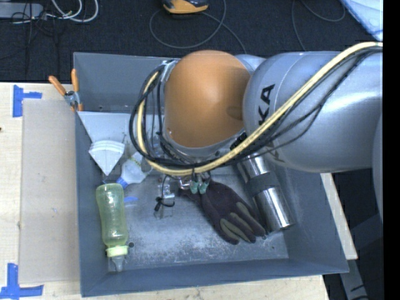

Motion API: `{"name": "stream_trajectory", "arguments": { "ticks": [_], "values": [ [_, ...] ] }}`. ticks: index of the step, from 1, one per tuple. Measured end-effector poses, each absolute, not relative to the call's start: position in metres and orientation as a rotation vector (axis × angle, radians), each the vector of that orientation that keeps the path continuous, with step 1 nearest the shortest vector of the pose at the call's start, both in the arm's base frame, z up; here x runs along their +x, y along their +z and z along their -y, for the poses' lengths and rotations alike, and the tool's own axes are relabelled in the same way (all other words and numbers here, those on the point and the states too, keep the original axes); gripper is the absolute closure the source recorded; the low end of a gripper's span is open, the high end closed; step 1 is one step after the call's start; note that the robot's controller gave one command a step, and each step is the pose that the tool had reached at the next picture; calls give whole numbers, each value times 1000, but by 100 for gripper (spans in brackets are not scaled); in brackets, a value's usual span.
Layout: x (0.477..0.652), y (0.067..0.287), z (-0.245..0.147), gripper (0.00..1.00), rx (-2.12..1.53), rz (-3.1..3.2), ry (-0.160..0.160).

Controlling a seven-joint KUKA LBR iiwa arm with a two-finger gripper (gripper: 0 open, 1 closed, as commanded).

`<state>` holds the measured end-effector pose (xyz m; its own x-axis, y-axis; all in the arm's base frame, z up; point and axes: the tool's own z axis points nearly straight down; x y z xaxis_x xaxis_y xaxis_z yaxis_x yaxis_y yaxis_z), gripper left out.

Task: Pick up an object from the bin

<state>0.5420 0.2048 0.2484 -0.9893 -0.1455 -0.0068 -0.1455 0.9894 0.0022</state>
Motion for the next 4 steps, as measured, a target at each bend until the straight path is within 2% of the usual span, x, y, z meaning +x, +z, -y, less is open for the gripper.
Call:
{"name": "stream_trajectory", "arguments": {
  "ticks": [1,2,3,4],
  "values": [
    [539,207,-193,0,95,-3151,-6],
    [542,218,-176,0,358,-3125,0],
    [569,267,-171,0,81,-3149,-3],
    [583,295,-161,0,190,-3133,3]
  ]
}}
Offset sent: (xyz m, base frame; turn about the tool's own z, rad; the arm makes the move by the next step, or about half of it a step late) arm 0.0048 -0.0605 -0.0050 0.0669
